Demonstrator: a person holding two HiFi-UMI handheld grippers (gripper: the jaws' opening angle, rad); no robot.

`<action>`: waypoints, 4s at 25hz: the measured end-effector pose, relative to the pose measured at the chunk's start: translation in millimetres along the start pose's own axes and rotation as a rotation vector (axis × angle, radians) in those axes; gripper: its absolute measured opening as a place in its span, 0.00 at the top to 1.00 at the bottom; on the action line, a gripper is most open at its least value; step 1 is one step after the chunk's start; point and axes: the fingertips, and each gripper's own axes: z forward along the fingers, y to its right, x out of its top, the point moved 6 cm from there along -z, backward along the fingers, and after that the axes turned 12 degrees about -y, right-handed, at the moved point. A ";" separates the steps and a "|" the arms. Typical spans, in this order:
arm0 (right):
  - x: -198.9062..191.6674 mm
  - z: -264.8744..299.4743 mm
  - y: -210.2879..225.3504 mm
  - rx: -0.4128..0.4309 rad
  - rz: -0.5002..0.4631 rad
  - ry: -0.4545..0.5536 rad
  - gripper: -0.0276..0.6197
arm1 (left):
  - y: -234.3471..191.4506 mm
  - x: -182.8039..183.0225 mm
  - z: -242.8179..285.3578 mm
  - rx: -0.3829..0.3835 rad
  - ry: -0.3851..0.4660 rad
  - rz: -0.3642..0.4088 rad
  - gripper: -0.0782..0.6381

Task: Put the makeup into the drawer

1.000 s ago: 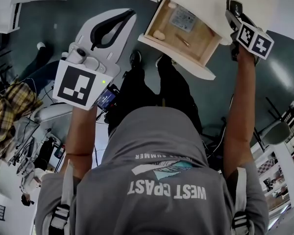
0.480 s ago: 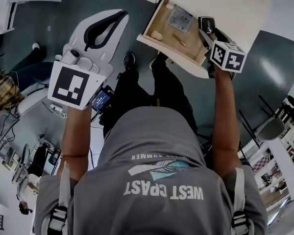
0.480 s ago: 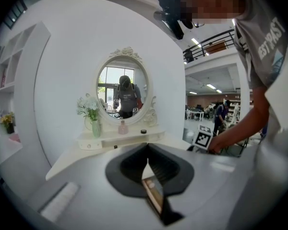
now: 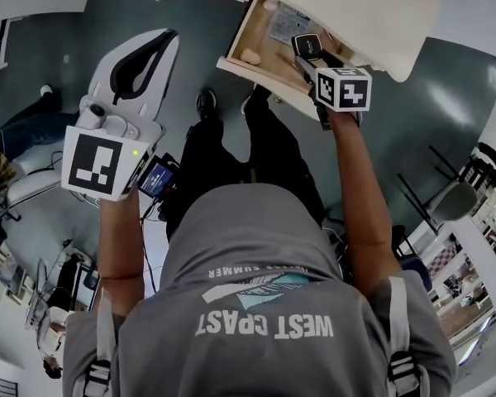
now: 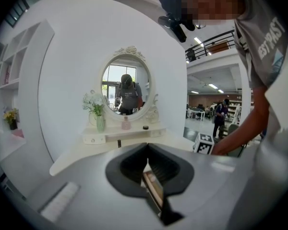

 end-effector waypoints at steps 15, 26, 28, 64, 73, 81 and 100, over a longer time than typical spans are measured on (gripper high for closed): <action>-18.3 69.1 35.0 -0.014 0.076 -0.206 0.51 | -4.2 -23.0 -17.2 0.022 -0.038 -0.035 0.89; -27.8 105.1 51.6 -0.025 0.119 -0.289 0.51 | -14.8 -37.4 -8.4 0.021 -0.043 -0.041 0.89; -29.2 104.2 51.3 -0.019 0.130 -0.292 0.51 | -14.1 -35.5 -11.0 0.022 -0.040 -0.037 0.89; 53.5 -365.4 -160.2 -0.122 -0.266 0.775 0.96 | 8.6 88.6 -143.9 -0.026 0.261 0.204 0.89; 29.6 -426.2 -214.1 -0.192 -0.288 0.890 0.96 | 12.1 98.5 -168.6 -0.066 0.313 0.248 0.89; 11.8 -440.8 -246.9 -0.244 -0.330 0.917 0.96 | 15.8 99.3 -180.1 -0.093 0.345 0.267 0.89; 3.5 -435.9 -257.0 -0.244 -0.312 0.894 0.96 | 17.6 83.5 -190.2 -0.109 0.300 0.251 0.89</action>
